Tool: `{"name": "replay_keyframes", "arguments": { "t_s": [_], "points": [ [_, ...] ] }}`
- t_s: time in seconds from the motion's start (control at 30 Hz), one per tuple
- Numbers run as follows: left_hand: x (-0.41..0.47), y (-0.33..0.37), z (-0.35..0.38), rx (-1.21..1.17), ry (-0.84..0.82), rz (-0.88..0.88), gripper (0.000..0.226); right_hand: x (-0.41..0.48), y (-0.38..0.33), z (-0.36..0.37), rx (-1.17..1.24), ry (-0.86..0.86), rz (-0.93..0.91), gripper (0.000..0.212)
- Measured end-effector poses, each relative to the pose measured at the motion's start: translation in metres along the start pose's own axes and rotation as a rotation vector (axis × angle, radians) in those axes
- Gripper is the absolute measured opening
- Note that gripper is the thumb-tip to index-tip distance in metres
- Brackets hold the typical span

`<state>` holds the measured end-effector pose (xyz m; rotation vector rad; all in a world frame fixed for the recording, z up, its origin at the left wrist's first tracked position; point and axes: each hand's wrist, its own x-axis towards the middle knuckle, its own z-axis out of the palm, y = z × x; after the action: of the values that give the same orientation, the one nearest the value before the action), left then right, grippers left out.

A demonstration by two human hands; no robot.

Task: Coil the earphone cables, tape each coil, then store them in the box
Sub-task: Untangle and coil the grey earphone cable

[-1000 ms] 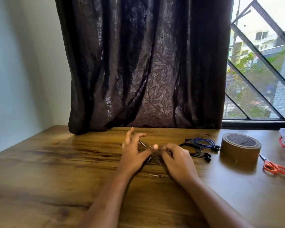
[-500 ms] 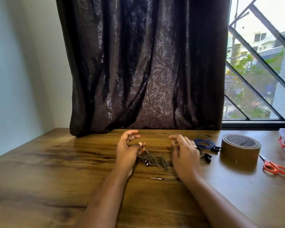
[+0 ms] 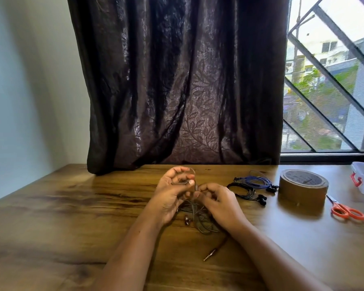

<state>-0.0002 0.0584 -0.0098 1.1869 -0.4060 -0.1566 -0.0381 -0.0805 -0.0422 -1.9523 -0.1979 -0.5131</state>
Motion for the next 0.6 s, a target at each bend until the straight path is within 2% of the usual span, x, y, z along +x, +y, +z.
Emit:
{"name": "replay_keyframes", "arguments": {
  "t_s": [0.17,0.33,0.47,0.53,0.6],
  "points": [
    [0.004,-0.004,-0.011,0.474,0.28,0.111,0.026,0.003,0.0,-0.006,0.125,0.209,0.037,0.017],
    [0.008,-0.004,-0.022,0.828,0.345,0.352,0.022,0.003,-0.003,-0.009,0.26,0.335,0.037,0.017],
    [0.011,-0.006,-0.028,0.946,0.407,0.403,0.014,0.004,-0.004,-0.008,0.151,0.402,-0.014,0.02],
    [0.011,-0.007,-0.029,0.967,0.425,0.354,0.022,0.004,-0.002,-0.008,0.11,0.379,-0.043,0.018],
    [0.011,-0.005,-0.029,0.767,0.492,0.256,0.04,0.003,0.0,-0.01,0.06,0.303,-0.08,0.014]
  ]
}}
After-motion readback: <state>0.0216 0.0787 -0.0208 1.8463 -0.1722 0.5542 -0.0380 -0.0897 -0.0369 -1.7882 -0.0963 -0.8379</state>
